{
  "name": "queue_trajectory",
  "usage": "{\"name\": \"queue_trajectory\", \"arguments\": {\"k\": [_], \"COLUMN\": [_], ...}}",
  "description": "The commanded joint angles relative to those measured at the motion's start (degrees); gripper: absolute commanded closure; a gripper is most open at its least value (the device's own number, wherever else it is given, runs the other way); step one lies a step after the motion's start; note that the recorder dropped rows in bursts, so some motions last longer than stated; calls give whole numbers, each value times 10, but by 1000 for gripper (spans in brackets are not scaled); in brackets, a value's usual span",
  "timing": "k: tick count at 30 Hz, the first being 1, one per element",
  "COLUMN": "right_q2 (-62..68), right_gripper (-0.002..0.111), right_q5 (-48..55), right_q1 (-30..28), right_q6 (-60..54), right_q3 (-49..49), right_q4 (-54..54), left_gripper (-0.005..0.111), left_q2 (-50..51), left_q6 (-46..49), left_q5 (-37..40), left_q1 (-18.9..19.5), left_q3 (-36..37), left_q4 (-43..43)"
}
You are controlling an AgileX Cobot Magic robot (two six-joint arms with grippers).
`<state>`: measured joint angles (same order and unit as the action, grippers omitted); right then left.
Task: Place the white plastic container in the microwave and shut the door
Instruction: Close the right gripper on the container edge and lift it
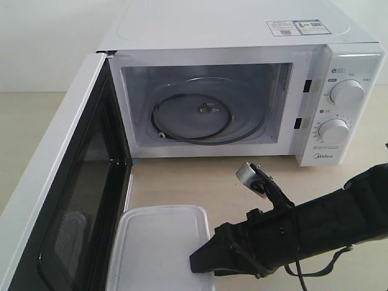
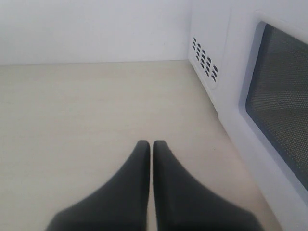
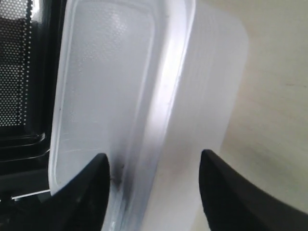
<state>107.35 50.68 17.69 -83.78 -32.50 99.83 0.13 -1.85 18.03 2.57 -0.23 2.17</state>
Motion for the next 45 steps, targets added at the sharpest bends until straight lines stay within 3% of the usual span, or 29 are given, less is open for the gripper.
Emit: {"name": "queue_trajectory", "arguments": {"k": [1, 3, 11, 15, 45], "right_q2": [1, 1, 1, 1, -200], "right_gripper": [74, 79, 83, 109, 108], "right_q5": [11, 13, 10, -2, -153], "right_q1": [2, 2, 2, 2, 1], "right_q6": [-3, -4, -12, -23, 74], "right_q3": [-2, -2, -2, -2, 5], "right_q4": [1, 1, 1, 1, 1], "left_gripper": [103, 103, 103, 103, 103], "left_q2": [-1, -1, -1, -1, -1], "left_q6": [2, 2, 2, 2, 2], "left_q5": [-1, -1, -1, -1, -1], "left_q1": [1, 1, 1, 1, 1], "left_q3": [2, 2, 2, 2, 2], "left_q4": [3, 3, 3, 3, 3]}}
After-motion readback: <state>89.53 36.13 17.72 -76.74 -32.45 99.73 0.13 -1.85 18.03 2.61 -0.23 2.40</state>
